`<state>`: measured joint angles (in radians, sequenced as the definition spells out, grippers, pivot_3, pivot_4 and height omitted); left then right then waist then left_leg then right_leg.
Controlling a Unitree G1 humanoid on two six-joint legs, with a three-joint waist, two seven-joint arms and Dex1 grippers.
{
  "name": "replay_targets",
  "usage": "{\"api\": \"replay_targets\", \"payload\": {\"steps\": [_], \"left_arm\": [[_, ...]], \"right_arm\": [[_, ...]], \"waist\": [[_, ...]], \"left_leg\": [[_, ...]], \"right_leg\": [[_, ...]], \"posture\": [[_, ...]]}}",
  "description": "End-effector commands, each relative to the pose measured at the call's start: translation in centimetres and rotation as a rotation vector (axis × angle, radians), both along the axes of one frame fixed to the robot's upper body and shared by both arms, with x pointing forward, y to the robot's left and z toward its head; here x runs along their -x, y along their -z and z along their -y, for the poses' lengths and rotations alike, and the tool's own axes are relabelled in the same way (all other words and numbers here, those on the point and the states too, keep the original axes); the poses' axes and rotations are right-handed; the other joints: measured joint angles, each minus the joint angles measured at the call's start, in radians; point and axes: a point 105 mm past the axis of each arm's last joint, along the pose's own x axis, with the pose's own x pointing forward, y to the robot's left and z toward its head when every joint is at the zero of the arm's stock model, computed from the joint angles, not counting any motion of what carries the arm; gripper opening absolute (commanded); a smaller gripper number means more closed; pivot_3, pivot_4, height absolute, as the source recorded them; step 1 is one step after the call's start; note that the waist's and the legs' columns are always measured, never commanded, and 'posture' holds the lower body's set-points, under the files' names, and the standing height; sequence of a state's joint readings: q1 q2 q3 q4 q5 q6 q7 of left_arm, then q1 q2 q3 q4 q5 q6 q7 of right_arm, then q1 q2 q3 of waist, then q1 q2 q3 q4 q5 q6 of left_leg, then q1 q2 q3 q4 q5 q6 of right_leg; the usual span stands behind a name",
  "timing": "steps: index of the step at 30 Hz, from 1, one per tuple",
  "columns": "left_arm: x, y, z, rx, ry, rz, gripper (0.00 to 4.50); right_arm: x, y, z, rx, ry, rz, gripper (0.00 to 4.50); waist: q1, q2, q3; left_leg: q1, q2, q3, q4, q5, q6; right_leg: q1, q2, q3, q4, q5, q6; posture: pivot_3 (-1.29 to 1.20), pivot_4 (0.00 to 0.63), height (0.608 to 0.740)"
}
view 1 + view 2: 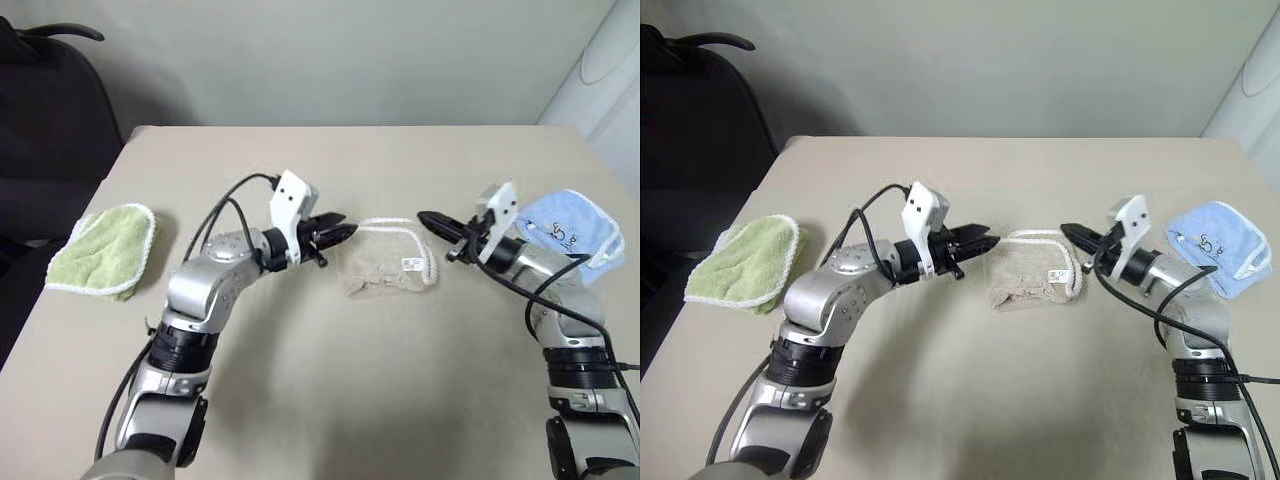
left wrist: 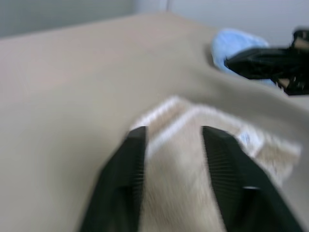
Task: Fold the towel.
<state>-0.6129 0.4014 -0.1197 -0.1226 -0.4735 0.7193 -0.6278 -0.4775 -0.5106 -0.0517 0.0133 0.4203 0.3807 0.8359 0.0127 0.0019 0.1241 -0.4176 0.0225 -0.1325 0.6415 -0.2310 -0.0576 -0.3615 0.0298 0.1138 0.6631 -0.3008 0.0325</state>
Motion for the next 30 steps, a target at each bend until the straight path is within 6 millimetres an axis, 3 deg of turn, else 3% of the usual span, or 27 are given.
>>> {"api": "replay_targets", "payload": {"steps": [1, 2, 6, 9, 12, 14, 18, 22, 25, 30], "left_arm": [[1.0, 1.0, 1.7, -0.024, 0.067, 0.017, 0.35], [0.7, 2.3, 1.7, -0.060, 0.055, -0.011, 0.02], [0.3, 7.4, 1.6, -0.212, 0.024, -0.084, 0.02], [-0.1, 9.2, 1.1, -0.223, -0.022, -0.125, 0.02], [0.0, 8.4, 0.9, -0.141, -0.039, -0.120, 0.02], [0.2, 6.5, 0.9, -0.035, -0.037, -0.092, 0.02], [1.0, 1.6, -0.1, 0.220, -0.044, -0.046, 0.02], [1.6, -2.1, -2.9, 0.392, -0.111, -0.015, 0.02], [1.8, -1.7, -5.3, 0.361, -0.200, -0.016, 0.00], [2.9, 0.4, -7.7, 0.323, -0.288, -0.070, 0.00]], "right_arm": [[0.3, 1.8, -1.4, 0.057, -0.052, -0.049, 0.00], [0.1, 2.8, -1.5, 0.061, -0.042, -0.077, 0.00], [-0.6, 6.1, -1.2, 0.085, 0.001, -0.166, 0.00], [-0.9, 7.4, -0.9, 0.103, 0.025, -0.187, 0.00], [-0.9, 7.6, -0.7, 0.108, 0.029, -0.179, 0.00], [-0.8, 6.9, -0.5, 0.104, 0.031, -0.150, 0.00], [-0.3, 4.0, 0.2, 0.038, 0.019, -0.080, 0.00], [0.1, 1.6, 1.6, -0.051, 0.035, -0.085, 0.00], [-0.3, 0.5, 3.0, -0.144, 0.084, -0.152, 0.83], [-0.4, 1.3, 3.9, -0.208, 0.094, -0.307, 2.54]], "waist": [[0.000, 0.000, 0.000], [0.000, 0.000, 0.000], [-0.001, 0.000, 0.000], [-0.001, -0.001, -0.001], [-0.001, -0.001, -0.003], [-0.001, -0.001, -0.003], [0.000, -0.001, -0.003], [-0.001, -0.001, -0.003], [-0.003, -0.001, -0.003], [-0.005, -0.001, -0.003]], "left_leg": [[0.000, 0.000, 0.000, 0.000, 0.000, 0.000], [0.000, 0.000, 0.000, 0.001, 0.000, 0.000], [0.000, 0.000, 0.000, 0.003, -0.001, 0.002], [0.000, 0.000, 0.000, 0.002, -0.002, 0.003], [0.002, 0.000, 0.000, 0.004, -0.002, 0.004], [0.002, 0.000, 0.000, 0.004, -0.002, 0.004], [0.001, 0.000, 0.000, 0.004, -0.002, 0.004], [-0.001, -0.001, 0.002, 0.005, -0.002, 0.004], [0.001, -0.001, 0.002, 0.005, -0.002, 0.004], [0.002, 0.000, 0.003, 0.004, -0.002, 0.004]], "right_leg": [[0.000, 0.000, 0.000, 0.000, 0.000, 0.000], [0.000, 0.000, 0.000, 0.000, 0.000, 0.000], [0.000, 0.000, 0.000, 0.001, 0.000, 0.001], [0.000, 0.000, 0.000, 0.001, 0.000, 0.000], [0.003, 0.000, 0.000, 0.001, 0.000, 0.001], [0.004, 0.000, 0.000, 0.001, 0.001, 0.001], [0.003, 0.000, 0.000, 0.000, 0.001, 0.001], [0.003, 0.000, 0.000, 0.000, 0.001, 0.001], [0.003, 0.000, 0.000, 0.000, 0.000, 0.001], [0.003, 0.000, 0.001, 0.000, 0.000, 0.002]], "posture": [[0.00, 0.150, 0.740], [0.00, 0.150, 0.740], [0.00, 0.150, 0.740], [0.00, 0.150, 0.740], [0.00, 0.150, 0.740], [0.00, 0.150, 0.740], [0.00, 0.150, 0.740], [0.00, 0.150, 0.740], [0.00, 0.150, 0.740], [0.00, 0.150, 0.740]]}}
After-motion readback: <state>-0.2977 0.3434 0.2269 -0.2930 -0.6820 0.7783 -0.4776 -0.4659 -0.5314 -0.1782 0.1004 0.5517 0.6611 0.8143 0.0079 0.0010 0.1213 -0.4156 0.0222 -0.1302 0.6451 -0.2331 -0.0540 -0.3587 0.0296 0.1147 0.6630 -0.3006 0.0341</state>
